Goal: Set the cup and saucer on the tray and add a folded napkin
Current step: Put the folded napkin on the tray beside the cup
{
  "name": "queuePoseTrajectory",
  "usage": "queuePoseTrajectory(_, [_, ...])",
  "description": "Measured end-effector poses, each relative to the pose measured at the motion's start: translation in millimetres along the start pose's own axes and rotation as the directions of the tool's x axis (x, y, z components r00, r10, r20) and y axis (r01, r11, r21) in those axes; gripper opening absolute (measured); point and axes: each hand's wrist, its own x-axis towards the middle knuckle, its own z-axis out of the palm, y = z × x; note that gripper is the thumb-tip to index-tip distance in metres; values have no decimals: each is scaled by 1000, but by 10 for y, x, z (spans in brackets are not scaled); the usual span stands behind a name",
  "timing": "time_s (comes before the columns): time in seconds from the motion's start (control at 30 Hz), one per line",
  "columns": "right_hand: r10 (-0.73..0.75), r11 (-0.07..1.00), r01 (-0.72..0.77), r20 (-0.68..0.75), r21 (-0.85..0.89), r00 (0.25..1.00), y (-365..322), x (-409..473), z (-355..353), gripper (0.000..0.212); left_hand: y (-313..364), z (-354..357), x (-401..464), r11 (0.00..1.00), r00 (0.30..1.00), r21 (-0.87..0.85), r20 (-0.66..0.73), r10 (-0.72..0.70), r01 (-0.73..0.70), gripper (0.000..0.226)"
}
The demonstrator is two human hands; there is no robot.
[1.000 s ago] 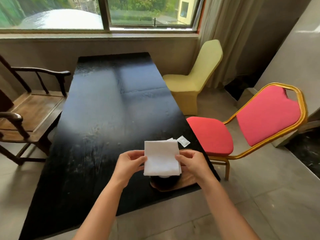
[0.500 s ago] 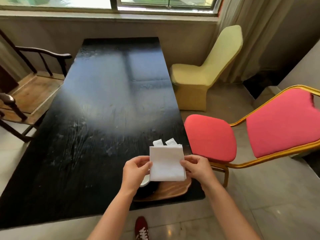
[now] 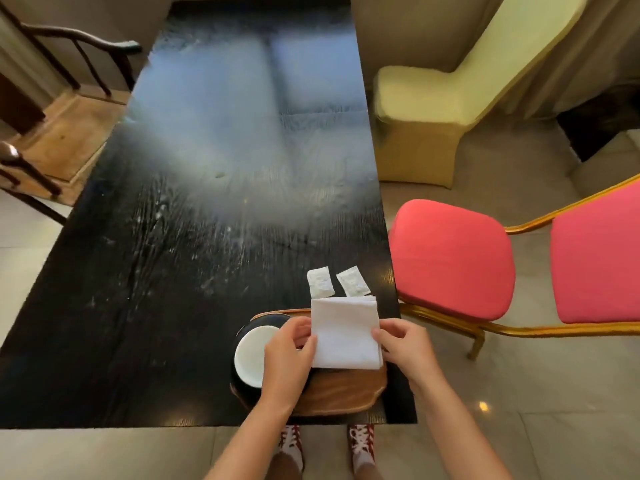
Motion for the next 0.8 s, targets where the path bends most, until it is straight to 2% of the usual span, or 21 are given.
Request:
queuePoseTrajectory(0.13, [-10,1000,11,30,-15,999,95,205,-87,7,31,352,-112,997,997,55,-51,-54,57,18])
queuePoseTrajectory(0.3, [-39,978,48,49,-201,998,270,354,-68,3,-67,650,-150,981,986,133,-106,-129,142,32])
queuePoseTrajectory(0.47, [-141,896,137,21,-423,990,407,378,-73,12,-118,846,-184,964,991,233,-55,-118,128,52])
queuePoseTrajectory(0.6, [-290,683,236,40,-691,956,427,401,-67,17,-256,1010,-340,862,997,503,33,63,-71,73])
queuePoseTrajectory(0.67, [-458,565,363,83,-741,885,457,440,-88,32,-355,1066,-441,776,983,605,144,111,-176,83])
queuePoseTrajectory(0.73, [-575,400,534,249,-745,779,523,476,-122,60,-452,1097,-523,700,974,681,206,98,-214,89])
queuePoseTrajectory(0.8, [-588,204,641,431,-740,684,600,519,-162,73,-519,1088,-566,667,970,712,229,75,-220,86])
